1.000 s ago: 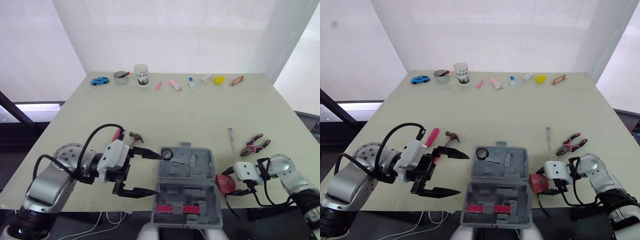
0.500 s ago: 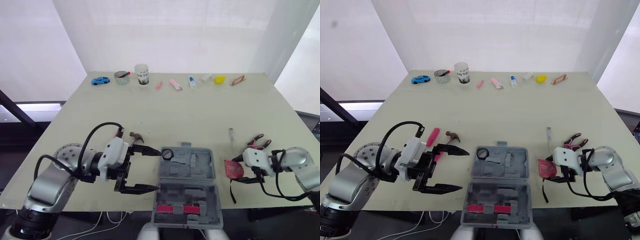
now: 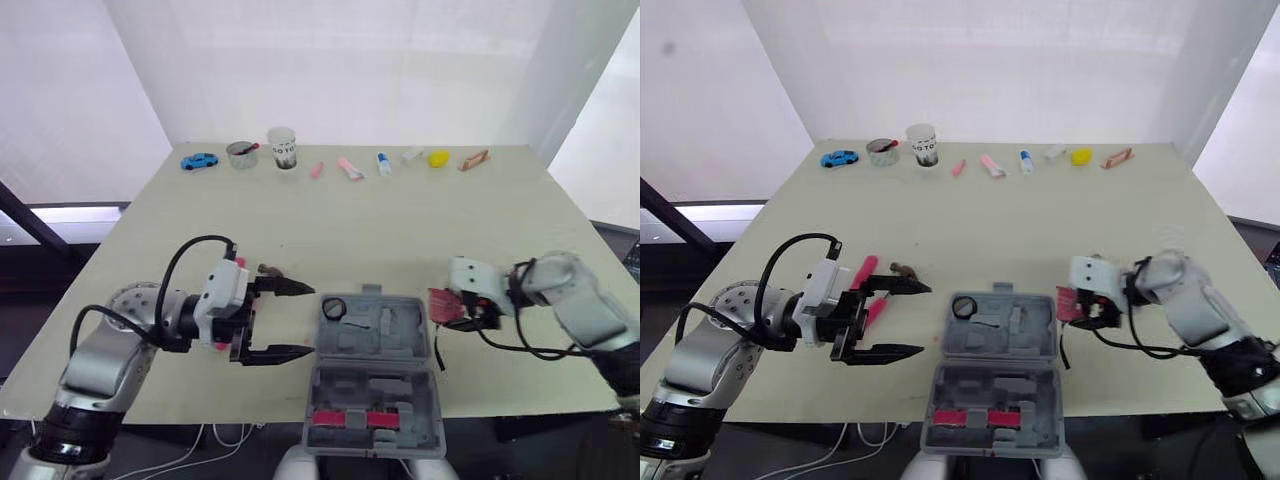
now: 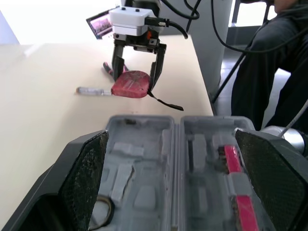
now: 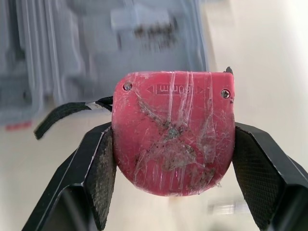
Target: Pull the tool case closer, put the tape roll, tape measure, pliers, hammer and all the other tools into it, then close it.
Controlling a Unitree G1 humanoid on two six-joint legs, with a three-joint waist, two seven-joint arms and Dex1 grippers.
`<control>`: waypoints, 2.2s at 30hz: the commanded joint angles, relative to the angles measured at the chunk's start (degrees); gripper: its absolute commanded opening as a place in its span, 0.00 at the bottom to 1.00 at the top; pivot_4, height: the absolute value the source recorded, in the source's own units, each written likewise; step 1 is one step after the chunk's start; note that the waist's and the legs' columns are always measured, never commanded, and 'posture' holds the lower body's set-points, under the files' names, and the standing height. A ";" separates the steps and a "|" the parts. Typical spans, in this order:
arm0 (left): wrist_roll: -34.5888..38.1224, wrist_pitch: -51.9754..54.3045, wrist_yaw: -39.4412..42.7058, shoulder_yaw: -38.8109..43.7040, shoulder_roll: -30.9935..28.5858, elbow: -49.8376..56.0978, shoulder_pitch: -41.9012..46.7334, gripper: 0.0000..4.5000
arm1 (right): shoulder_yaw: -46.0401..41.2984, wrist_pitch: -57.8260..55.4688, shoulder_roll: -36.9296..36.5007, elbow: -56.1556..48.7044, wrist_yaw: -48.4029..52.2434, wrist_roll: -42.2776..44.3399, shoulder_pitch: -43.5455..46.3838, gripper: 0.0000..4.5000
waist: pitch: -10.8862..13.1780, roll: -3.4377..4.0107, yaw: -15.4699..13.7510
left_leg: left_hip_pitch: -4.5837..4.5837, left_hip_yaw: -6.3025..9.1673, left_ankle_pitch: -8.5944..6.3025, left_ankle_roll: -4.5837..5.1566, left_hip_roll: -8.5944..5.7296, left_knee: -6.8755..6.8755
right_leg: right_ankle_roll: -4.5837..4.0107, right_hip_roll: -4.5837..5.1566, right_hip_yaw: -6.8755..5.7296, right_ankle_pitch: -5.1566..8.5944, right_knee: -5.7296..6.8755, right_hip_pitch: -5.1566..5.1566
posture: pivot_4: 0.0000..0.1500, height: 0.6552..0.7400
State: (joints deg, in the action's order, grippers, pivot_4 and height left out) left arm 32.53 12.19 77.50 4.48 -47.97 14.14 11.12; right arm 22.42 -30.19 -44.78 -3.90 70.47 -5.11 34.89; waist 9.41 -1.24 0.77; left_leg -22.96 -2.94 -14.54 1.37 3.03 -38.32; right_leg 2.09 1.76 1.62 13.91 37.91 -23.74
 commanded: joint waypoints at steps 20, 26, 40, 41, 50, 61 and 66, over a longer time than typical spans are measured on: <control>-1.61 -3.63 -0.82 4.34 -1.49 -3.42 -0.06 1.00 | 15.37 -0.54 8.40 4.97 -2.05 -15.41 8.83 0.64 | 0.02 0.00 -0.02 | -0.20 0.05 0.00 0.00 -0.02 -0.01 | 0.02 0.03 -0.09 -0.02 0.03 -0.17 | 1.00 1.00; -1.72 -3.76 -0.58 4.23 -1.66 -4.01 0.63 1.00 | 15.85 2.25 11.18 9.41 -4.05 -17.29 9.00 0.64 | 0.01 0.00 0.00 | -0.19 0.05 0.00 0.00 -0.02 -0.01 | 0.04 0.03 -0.10 -0.03 0.03 -0.17 | 1.00 1.00; -1.70 -3.59 -1.03 3.46 -1.10 -2.93 0.14 1.00 | 13.65 8.89 12.71 12.53 -5.72 -18.00 7.72 0.99 | -0.03 -0.07 0.57 | 0.03 -0.01 0.01 -0.01 0.10 -0.01 | -0.09 -0.07 -0.07 -0.05 0.09 -0.06 | 1.00 1.00; -1.72 -3.66 -1.06 3.45 -1.07 -2.90 0.02 1.00 | 13.44 8.94 12.58 12.21 -5.92 -18.10 7.50 0.99 | -0.03 -0.07 0.52 | 0.03 -0.01 0.01 -0.01 0.10 -0.01 | -0.09 -0.07 -0.07 -0.05 0.09 -0.06 | 1.00 1.00; -1.48 -3.46 -1.51 3.47 -1.10 -2.25 -0.68 1.00 | 8.09 4.79 8.96 4.35 -4.29 -15.97 5.74 0.99 | 0.03 -0.04 0.02 | -0.06 -0.01 0.00 -0.01 0.08 0.00 | -0.09 -0.05 -0.07 -0.06 0.06 -0.10 | 1.00 1.00; -1.26 -3.41 -1.80 3.55 -0.86 -2.12 -1.30 1.00 | -6.37 4.50 6.26 1.14 -5.52 -2.97 -2.17 0.99 | 0.05 -0.07 0.07 | -0.09 0.00 0.00 -0.01 0.07 0.01 | -0.09 -0.04 -0.08 -0.05 0.01 -0.11 | 1.00 1.00; -1.15 -3.44 -1.61 3.49 -0.79 -2.23 -1.36 1.00 | -13.24 9.07 11.12 4.08 -8.11 5.94 -5.96 0.71 | 0.06 -0.07 0.03 | -0.09 0.02 0.00 -0.01 0.07 0.03 | -0.03 -0.06 -0.07 -0.09 0.01 -0.10 | 1.00 1.00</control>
State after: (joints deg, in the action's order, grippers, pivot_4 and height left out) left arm 30.65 9.24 75.87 6.88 -48.77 10.57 9.76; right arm 12.06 -23.34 -33.90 0.60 63.01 -2.50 29.00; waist 9.47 -1.31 0.80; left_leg -23.05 -2.93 -14.54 1.36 3.10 -38.29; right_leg 2.06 1.70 1.55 13.82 37.92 -23.84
